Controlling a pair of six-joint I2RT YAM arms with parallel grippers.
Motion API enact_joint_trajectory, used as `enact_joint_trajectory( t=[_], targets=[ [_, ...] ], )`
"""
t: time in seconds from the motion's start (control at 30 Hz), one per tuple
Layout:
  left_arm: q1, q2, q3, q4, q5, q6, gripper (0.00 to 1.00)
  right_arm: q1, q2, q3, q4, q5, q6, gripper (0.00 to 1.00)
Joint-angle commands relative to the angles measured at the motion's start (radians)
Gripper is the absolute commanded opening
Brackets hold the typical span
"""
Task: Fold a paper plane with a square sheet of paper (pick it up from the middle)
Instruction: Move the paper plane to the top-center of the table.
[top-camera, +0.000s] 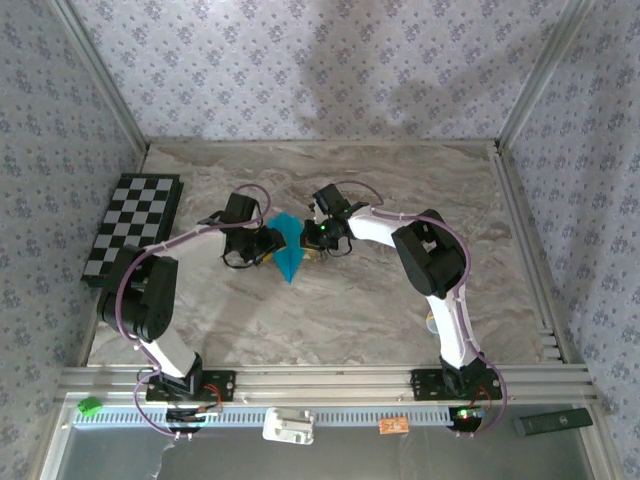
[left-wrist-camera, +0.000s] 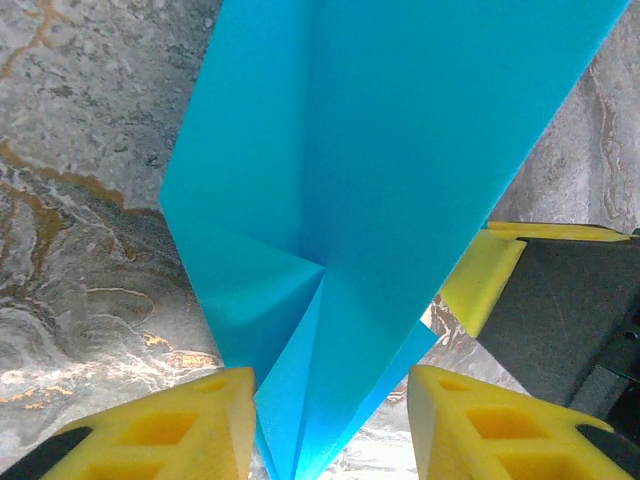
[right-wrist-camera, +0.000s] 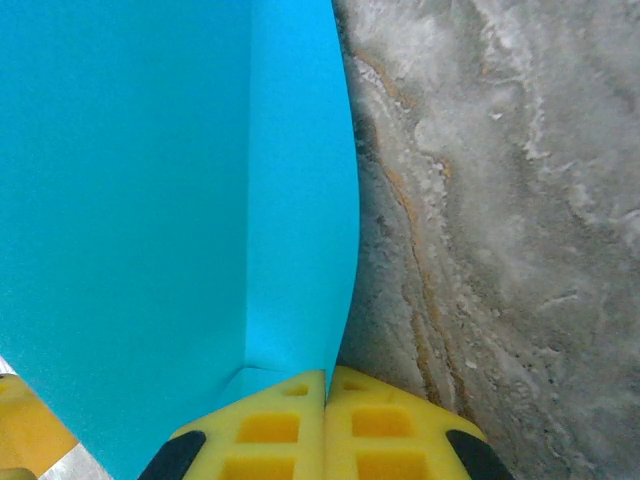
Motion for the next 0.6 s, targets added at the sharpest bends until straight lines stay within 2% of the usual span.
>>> enact_joint_trajectory(
  t=[0.0, 0.17, 0.33, 0.57],
  targets=[
    [-0.002, 0.013, 0.029, -0.012, 0.021, 0.026, 0.45, 0.006, -0.019, 0.008, -0.021, -0.001, 0.008, 0.04],
    [-0.004, 0.021, 0.028, -0.006, 0.043, 0.033, 0.47, 0.006, -0.017, 0.011, -0.021, -0.002, 0.010, 0.04],
    [-0.030, 0.020, 0.037, 0.011, 0.081, 0.053, 0.44, 0.006, -0.019, 0.014, -0.025, 0.001, 0.010, 0.04],
    [-0.065, 0.050, 0.061, -0.041, 0.019, 0.066, 0.39, 0.003, -0.018, 0.017, -0.025, -0.004, 0.017, 0.03]
  ],
)
